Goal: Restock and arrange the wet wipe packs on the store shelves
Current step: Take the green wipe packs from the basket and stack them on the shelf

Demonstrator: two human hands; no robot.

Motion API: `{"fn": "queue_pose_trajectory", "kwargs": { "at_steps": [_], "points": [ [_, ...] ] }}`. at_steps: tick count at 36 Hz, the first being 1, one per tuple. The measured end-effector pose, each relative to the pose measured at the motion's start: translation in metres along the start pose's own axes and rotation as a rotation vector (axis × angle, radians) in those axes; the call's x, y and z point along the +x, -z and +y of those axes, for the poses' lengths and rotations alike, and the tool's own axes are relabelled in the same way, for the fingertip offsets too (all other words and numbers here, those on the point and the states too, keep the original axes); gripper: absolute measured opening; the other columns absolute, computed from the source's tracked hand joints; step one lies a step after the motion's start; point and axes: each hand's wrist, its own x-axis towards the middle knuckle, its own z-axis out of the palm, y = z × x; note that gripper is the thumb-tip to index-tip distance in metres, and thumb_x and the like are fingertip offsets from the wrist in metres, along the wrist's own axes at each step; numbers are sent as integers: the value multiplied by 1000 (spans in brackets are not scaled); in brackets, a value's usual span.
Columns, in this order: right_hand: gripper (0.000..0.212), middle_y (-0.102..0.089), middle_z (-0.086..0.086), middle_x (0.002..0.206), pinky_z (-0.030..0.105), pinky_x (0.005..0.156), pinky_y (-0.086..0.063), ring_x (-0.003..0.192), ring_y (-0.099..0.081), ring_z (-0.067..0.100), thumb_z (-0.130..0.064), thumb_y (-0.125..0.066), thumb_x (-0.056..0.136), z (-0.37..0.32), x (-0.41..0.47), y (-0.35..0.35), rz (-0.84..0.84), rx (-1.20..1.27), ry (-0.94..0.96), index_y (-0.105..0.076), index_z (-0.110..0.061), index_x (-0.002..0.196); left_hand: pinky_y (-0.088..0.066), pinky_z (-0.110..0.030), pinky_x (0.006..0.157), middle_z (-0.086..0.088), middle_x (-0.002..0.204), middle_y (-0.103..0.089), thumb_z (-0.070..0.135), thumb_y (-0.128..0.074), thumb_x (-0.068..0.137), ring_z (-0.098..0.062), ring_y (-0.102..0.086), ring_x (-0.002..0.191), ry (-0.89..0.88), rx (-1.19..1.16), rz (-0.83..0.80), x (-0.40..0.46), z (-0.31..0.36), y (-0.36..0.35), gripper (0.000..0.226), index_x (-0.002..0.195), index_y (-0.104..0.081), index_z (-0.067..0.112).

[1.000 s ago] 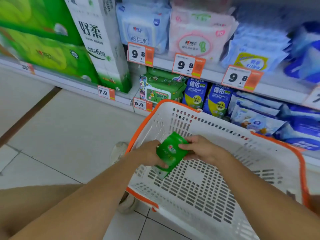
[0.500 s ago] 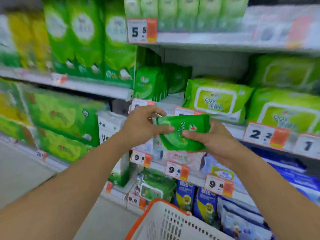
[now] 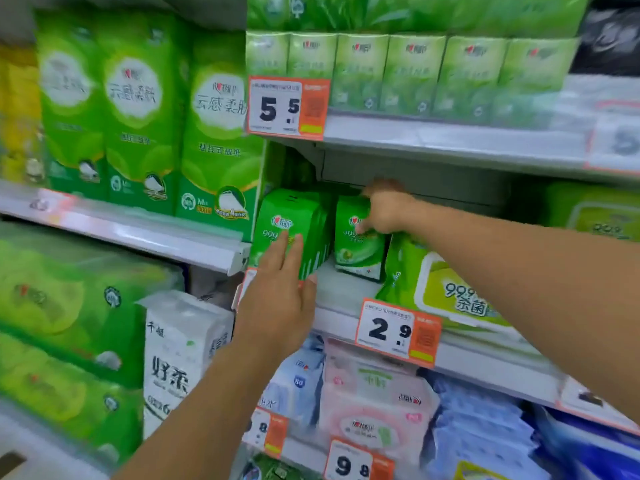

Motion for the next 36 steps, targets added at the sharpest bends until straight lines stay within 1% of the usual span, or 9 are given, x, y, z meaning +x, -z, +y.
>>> {"fn": "queue_pose_trajectory", "kwargs": {
  "at_steps": [2, 5, 9, 13, 21, 25, 28, 30, 36],
  "points": [
    [78, -51, 15, 144, 30, 103, -45, 127, -54, 32, -47, -75, 84, 4, 26, -2, -71, -49, -42, -48, -4, 143, -35, -46, 113, 9, 165, -5, 36, -44, 101, -20, -27, 147, -15, -8, 23, 7, -8, -4, 63, 157, -20, 25],
    [76, -58, 15, 137, 31, 101, -47, 122, -58, 30, -56, -69, 84, 16, 54, -16, -83, -69, -94, -57, 0, 134, -44, -47, 106, 10, 165, -6, 33, -50, 98, -18, -19, 149, -2, -29, 57, 22, -18, -5, 64, 156, -24, 24],
    [75, -65, 14, 124, 25, 86, -48, 113, -63, 29, -66, -67, 81, 33, 78, -40, -21, 8, -193, -65, -2, 121, -47, -47, 102, 9, 162, -14, 34, -56, 95, -24, -29, 143, 6, 4, 66, 29, -23, -6, 62, 152, -33, 24],
    [72, -63, 14, 127, 30, 96, -50, 118, -60, 30, -64, -69, 81, 40, 93, -50, 45, 70, -201, -64, -5, 124, -39, -44, 103, 1, 157, -28, 30, -62, 91, -27, -35, 137, 1, 66, 132, 31, -22, -4, 60, 147, -41, 21],
    [97, -41, 21, 145, 38, 102, -48, 131, -49, 35, -29, -85, 77, 38, 104, -65, 140, 436, -453, -23, -1, 146, -35, -41, 107, 3, 162, -19, 31, -61, 92, -27, -26, 143, -20, 76, 93, 27, -25, -6, 66, 152, -34, 25],
    [71, -52, 16, 137, 30, 95, -50, 127, -54, 29, -27, -84, 77, 43, 105, -63, 194, 449, -466, -47, -3, 133, -27, -34, 111, 8, 164, -9, 33, -57, 95, -23, -21, 146, -61, 55, 33, 24, -29, -2, 65, 154, -30, 30],
    [47, -68, 9, 107, 18, 69, -47, 104, -66, 23, -37, -86, 73, 43, 101, -59, 219, 454, -392, -68, -8, 105, -26, -31, 112, 15, 164, 1, 33, -55, 97, -16, -16, 149, -83, 16, -25, 21, -34, 3, 64, 154, -27, 34],
    [48, -67, 5, 90, 19, 56, -41, 87, -65, 21, -48, -86, 69, 39, 100, -58, 194, 463, -339, -69, -8, 90, -25, -30, 112, 18, 163, 5, 32, -55, 97, -14, -14, 150, -95, 5, -62, 19, -36, 6, 65, 154, -25, 35],
    [46, -71, 9, 101, 22, 66, -44, 88, -68, 22, -39, -84, 73, 36, 101, -63, 135, 493, -309, -70, -6, 102, -37, -31, 104, 21, 162, 9, 35, -52, 99, -13, -19, 149, -97, 25, -114, 16, -39, 12, 65, 154, -19, 41]
  ]
}}
